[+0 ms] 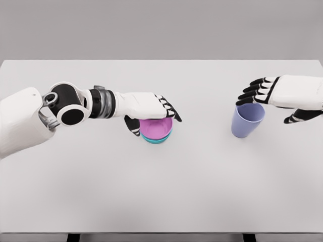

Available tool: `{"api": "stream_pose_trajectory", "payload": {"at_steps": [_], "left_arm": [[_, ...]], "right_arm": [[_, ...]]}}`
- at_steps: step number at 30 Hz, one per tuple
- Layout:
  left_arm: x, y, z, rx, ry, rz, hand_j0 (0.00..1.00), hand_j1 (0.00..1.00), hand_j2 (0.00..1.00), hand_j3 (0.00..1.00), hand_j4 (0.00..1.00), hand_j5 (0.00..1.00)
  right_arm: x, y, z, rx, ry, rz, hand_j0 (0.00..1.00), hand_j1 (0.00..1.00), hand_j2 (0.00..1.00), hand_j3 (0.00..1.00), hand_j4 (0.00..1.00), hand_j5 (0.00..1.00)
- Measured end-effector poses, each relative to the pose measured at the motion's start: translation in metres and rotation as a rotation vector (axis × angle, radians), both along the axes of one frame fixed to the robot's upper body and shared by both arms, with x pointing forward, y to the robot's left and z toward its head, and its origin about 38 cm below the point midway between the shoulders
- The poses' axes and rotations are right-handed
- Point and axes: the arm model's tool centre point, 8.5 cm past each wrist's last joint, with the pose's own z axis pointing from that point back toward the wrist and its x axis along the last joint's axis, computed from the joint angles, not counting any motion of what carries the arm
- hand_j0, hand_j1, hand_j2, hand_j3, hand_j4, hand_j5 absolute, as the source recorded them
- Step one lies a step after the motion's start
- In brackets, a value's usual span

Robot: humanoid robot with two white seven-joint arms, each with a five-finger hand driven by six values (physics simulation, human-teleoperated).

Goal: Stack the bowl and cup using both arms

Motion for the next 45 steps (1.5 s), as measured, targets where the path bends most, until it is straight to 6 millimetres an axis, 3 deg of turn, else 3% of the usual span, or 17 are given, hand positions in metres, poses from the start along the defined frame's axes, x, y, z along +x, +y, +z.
{"api": "stream_pose_trajectory", "payload": {"at_steps": [7,10,13,15,18,19,21,23,25,31,45], "left_arm": [[-0.001,0.006,0.01,-0.018,-0.001,-0.004,1.0,1.0,1.0,1.0,1.0,1.0],[-0.003,0.018,0.032,-0.084,-0.015,-0.058,1.0,1.0,1.0,1.0,1.0,1.0],[-0.009,0.047,0.071,-0.185,-0.059,-0.179,1.0,1.0,1.0,1.0,1.0,1.0],[-0.016,0.075,0.084,-0.265,-0.024,-0.205,1.0,1.0,1.0,1.0,1.0,1.0],[-0.033,0.112,0.056,-0.419,0.163,-0.158,1.0,1.0,1.0,1.0,1.0,1.0],[-0.042,0.123,0.036,-0.481,0.248,-0.121,1.0,1.0,1.0,1.0,1.0,1.0],[-0.05,0.146,0.021,-0.587,0.32,-0.047,1.0,1.0,1.0,1.0,1.0,1.0],[-0.051,0.166,0.023,-0.655,0.306,0.007,1.0,1.0,1.0,1.0,1.0,1.0],[-0.045,0.179,0.046,-0.702,0.24,0.023,1.0,1.0,1.0,1.0,1.0,1.0],[-0.04,0.192,0.069,-0.741,0.171,0.034,1.0,1.0,1.0,1.0,1.0,1.0],[-0.041,0.191,0.066,-0.753,0.174,0.036,1.0,1.0,1.0,1.0,1.0,1.0]], "right_arm": [[0.01,0.001,-0.012,-0.013,0.003,-0.015,1.0,1.0,1.0,1.0,1.0,1.0],[0.015,-0.003,-0.017,-0.023,0.005,-0.033,1.0,1.0,1.0,1.0,1.0,1.0],[0.027,-0.003,-0.014,-0.026,-0.009,-0.047,1.0,1.0,1.0,1.0,1.0,1.0],[0.037,-0.003,-0.016,-0.03,-0.006,-0.058,1.0,1.0,1.0,1.0,1.0,1.0],[0.043,0.0,-0.035,-0.042,0.04,-0.062,1.0,1.0,1.0,1.0,1.0,1.0],[0.044,0.0,-0.04,-0.048,0.05,-0.063,1.0,1.0,1.0,1.0,1.0,1.0],[0.046,0.0,-0.043,-0.055,0.055,-0.064,1.0,1.0,1.0,1.0,1.0,1.0],[0.047,0.002,-0.045,-0.058,0.058,-0.062,1.0,1.0,1.0,1.0,1.0,1.0],[0.047,0.004,-0.048,-0.061,0.064,-0.058,1.0,1.0,1.0,1.0,1.0,1.0],[0.051,0.011,-0.06,-0.085,0.085,-0.044,1.0,1.0,1.0,1.0,1.0,1.0],[0.06,0.013,-0.076,-0.116,0.116,-0.052,1.0,1.0,1.0,1.0,1.0,1.0]]}}
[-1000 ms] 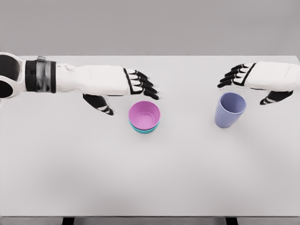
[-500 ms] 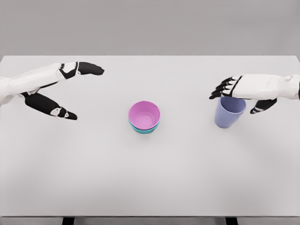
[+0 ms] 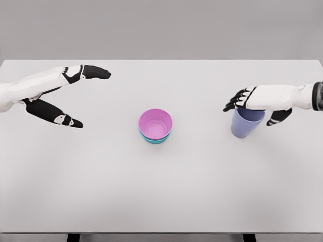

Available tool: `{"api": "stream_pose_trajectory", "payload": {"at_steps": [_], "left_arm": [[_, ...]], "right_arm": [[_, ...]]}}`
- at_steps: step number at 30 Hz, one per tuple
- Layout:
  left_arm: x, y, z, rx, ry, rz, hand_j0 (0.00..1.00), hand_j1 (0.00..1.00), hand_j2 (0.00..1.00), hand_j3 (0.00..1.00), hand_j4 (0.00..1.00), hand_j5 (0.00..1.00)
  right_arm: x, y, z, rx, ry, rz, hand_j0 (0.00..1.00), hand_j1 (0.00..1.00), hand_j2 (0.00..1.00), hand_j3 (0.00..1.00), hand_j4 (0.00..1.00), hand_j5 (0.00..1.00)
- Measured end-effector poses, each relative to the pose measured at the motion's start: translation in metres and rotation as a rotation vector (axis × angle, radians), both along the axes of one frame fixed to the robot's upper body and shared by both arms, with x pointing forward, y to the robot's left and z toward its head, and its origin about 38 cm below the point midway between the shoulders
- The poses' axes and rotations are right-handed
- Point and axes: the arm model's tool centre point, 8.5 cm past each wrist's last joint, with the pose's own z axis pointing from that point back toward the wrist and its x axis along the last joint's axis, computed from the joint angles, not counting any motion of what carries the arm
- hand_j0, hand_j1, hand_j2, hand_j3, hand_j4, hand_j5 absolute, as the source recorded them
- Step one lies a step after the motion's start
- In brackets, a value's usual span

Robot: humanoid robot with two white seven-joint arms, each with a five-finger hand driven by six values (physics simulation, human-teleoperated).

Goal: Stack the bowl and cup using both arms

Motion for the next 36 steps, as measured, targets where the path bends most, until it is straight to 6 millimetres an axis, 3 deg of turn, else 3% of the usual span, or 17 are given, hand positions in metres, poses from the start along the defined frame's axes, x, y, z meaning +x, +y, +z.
{"api": "stream_pose_trajectory", "payload": {"at_steps": [6,14,28,32,36], "left_arm": [[0.0,0.0,0.0,-0.002,0.0,0.0,1.0,1.0,1.0,1.0,1.0,1.0],[0.0,-0.002,-0.001,-0.006,0.002,-0.003,1.0,1.0,1.0,1.0,1.0,1.0],[0.002,-0.002,-0.003,-0.014,0.005,0.002,1.0,1.0,1.0,1.0,1.0,1.0],[0.002,-0.002,-0.003,-0.015,0.005,0.002,1.0,1.0,1.0,1.0,1.0,1.0],[0.002,-0.002,-0.003,-0.015,0.005,0.002,1.0,1.0,1.0,1.0,1.0,1.0]], "right_arm": [[0.002,-0.001,-0.006,-0.005,0.016,-0.007,0.97,0.97,0.97,0.97,0.97,0.97],[0.003,-0.001,-0.008,0.003,0.021,-0.012,0.64,0.64,0.64,0.64,0.64,0.64],[0.012,0.018,0.007,0.041,-0.015,0.02,0.59,0.59,0.59,0.59,0.59,0.59],[0.016,0.025,0.016,0.053,-0.037,0.032,0.52,0.52,0.52,0.52,0.52,0.52],[0.022,0.037,0.029,0.067,-0.07,0.057,0.52,0.52,0.52,0.52,0.52,0.52]]}}
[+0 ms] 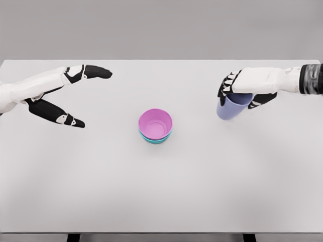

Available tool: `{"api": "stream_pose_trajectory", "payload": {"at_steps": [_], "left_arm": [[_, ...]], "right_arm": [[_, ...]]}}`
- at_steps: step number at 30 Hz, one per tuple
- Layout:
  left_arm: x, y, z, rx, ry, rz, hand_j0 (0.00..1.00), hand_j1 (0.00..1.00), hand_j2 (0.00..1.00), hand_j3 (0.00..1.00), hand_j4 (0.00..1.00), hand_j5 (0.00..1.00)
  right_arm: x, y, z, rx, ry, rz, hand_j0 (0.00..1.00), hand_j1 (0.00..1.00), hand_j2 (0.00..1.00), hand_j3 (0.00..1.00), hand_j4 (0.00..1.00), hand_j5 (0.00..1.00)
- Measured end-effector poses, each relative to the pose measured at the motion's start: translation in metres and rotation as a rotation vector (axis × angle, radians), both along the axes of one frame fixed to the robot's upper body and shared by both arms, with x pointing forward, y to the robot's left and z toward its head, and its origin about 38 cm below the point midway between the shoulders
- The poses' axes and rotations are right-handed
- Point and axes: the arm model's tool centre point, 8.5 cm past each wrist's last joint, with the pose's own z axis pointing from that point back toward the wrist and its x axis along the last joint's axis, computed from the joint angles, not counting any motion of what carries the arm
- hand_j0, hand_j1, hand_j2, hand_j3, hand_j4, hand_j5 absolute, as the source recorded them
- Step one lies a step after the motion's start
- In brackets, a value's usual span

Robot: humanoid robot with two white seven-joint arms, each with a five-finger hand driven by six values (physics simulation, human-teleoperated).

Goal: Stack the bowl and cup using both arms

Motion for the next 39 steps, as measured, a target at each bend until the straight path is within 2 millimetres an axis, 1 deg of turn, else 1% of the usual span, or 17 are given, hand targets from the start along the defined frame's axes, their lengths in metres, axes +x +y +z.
{"api": "stream_pose_trajectory", "payload": {"at_steps": [5,9,13,18,24,29,31,35,39], "left_arm": [[0.0,0.001,-0.001,0.0,0.003,0.003,1.0,1.0,1.0,1.0,1.0,1.0],[0.001,0.002,-0.001,0.0,0.003,0.006,1.0,1.0,1.0,1.0,1.0,1.0],[0.001,0.002,-0.001,0.0,0.003,0.006,1.0,1.0,1.0,1.0,1.0,1.0],[0.001,0.002,-0.001,0.0,0.004,0.007,1.0,1.0,1.0,1.0,1.0,1.0],[0.001,0.002,-0.001,0.0,0.004,0.007,1.0,1.0,1.0,1.0,1.0,1.0],[0.001,0.002,-0.001,0.0,0.004,0.008,1.0,1.0,1.0,1.0,1.0,1.0],[0.001,0.002,-0.001,0.0,0.004,0.008,1.0,1.0,1.0,1.0,1.0,1.0],[0.001,0.002,-0.002,0.0,0.006,0.008,1.0,1.0,1.0,1.0,1.0,1.0],[0.001,0.002,-0.002,0.0,0.006,0.008,1.0,1.0,1.0,1.0,1.0,1.0]], "right_arm": [[0.006,0.025,0.017,0.028,-0.042,0.051,0.53,0.53,0.53,0.53,0.53,0.53],[0.007,0.051,0.025,0.056,-0.062,0.108,0.53,0.53,0.53,0.53,0.53,0.53],[-0.005,0.082,0.029,0.076,-0.079,0.199,0.52,0.52,0.52,0.52,0.52,0.52],[-0.021,0.111,0.032,0.098,-0.093,0.294,0.53,0.53,0.53,0.53,0.53,0.53],[-0.034,0.147,0.022,0.118,-0.069,0.388,0.53,0.53,0.53,0.53,0.53,0.53],[-0.036,0.158,0.019,0.125,-0.058,0.408,0.54,0.54,0.54,0.54,0.54,0.54],[-0.031,0.16,0.02,0.123,-0.058,0.402,0.54,0.54,0.54,0.54,0.54,0.54],[-0.019,0.162,0.007,0.112,-0.028,0.37,0.54,0.54,0.54,0.54,0.54,0.54],[-0.016,0.162,-0.001,0.102,-0.009,0.361,0.54,0.54,0.54,0.54,0.54,0.54]]}}
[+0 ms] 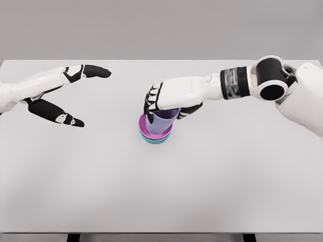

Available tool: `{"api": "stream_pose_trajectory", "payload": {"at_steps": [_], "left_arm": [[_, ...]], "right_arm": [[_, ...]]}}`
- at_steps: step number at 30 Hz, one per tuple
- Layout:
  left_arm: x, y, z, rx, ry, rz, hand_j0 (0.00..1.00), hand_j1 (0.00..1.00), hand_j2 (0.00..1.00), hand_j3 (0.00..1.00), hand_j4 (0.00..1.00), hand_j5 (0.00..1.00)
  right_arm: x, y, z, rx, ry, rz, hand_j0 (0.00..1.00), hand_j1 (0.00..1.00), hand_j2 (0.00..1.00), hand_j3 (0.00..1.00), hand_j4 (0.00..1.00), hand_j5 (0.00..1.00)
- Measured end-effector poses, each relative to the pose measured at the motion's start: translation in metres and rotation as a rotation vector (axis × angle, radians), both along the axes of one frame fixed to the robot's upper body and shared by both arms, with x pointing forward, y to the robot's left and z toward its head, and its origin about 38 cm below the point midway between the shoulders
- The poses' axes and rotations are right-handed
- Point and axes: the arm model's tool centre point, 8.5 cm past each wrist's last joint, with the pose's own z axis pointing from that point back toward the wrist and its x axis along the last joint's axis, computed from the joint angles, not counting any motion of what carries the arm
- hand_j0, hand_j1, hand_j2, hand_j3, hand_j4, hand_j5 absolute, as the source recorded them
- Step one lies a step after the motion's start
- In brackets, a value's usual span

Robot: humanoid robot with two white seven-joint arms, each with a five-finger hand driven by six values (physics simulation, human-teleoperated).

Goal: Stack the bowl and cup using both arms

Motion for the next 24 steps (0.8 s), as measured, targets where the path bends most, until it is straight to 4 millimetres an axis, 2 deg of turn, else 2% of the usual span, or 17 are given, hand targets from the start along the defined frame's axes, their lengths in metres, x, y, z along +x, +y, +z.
{"api": "stream_pose_trajectory", "payload": {"at_steps": [5,6,7,8,14,16,17,19,20,22,24], "left_arm": [[0.0,0.0,0.0,0.0,0.0,0.0,1.0,1.0,1.0,1.0,1.0,1.0],[0.0,0.0,0.0,0.0,0.0,0.0,1.0,1.0,1.0,1.0,1.0,1.0],[0.0,0.0,0.0,0.0,0.0,0.0,1.0,1.0,1.0,1.0,1.0,1.0],[0.0,0.0,0.0,0.0,0.0,0.0,1.0,1.0,1.0,1.0,1.0,1.0],[0.0,0.0,0.0,0.0,0.0,0.0,1.0,1.0,1.0,1.0,1.0,1.0],[0.0,0.0,0.0,0.0,0.0,0.0,1.0,1.0,1.0,1.0,1.0,1.0],[0.0,0.0,0.0,0.0,0.0,0.0,1.0,1.0,1.0,1.0,1.0,1.0],[0.0,0.0,0.0,0.0,0.0,0.0,1.0,1.0,1.0,1.0,1.0,1.0],[0.0,0.0,0.0,0.0,0.0,0.0,1.0,1.0,1.0,1.0,1.0,1.0],[0.0,0.0,0.0,0.001,0.0,0.0,1.0,1.0,1.0,1.0,1.0,1.0],[0.0,0.0,0.0,0.001,0.0,0.001,1.0,1.0,1.0,1.0,1.0,1.0]], "right_arm": [[0.0,0.002,-0.004,-0.01,0.007,0.002,0.55,0.55,0.55,0.55,0.55,0.55],[0.001,0.002,-0.003,-0.011,0.005,0.002,0.6,0.6,0.6,0.6,0.6,0.6],[0.001,0.002,0.0,-0.011,-0.001,0.003,0.7,0.7,0.7,0.7,0.7,0.7],[0.002,0.003,0.003,-0.012,-0.01,0.003,1.0,1.0,1.0,1.0,1.0,1.0],[0.003,0.004,0.009,-0.024,-0.043,0.007,1.0,1.0,1.0,1.0,1.0,1.0],[0.005,0.001,0.02,-0.018,-0.067,0.002,1.0,1.0,1.0,1.0,1.0,1.0],[0.006,-0.007,0.026,-0.009,-0.08,-0.012,1.0,1.0,1.0,1.0,1.0,1.0],[0.007,-0.035,0.049,0.016,-0.126,-0.065,1.0,1.0,1.0,1.0,1.0,1.0],[0.004,-0.058,0.047,0.029,-0.11,-0.107,1.0,1.0,1.0,1.0,1.0,1.0],[-0.005,-0.113,0.024,0.034,-0.029,-0.221,1.0,1.0,1.0,1.0,1.0,1.0],[-0.011,-0.158,0.006,0.001,0.021,-0.323,1.0,1.0,1.0,1.0,1.0,1.0]]}}
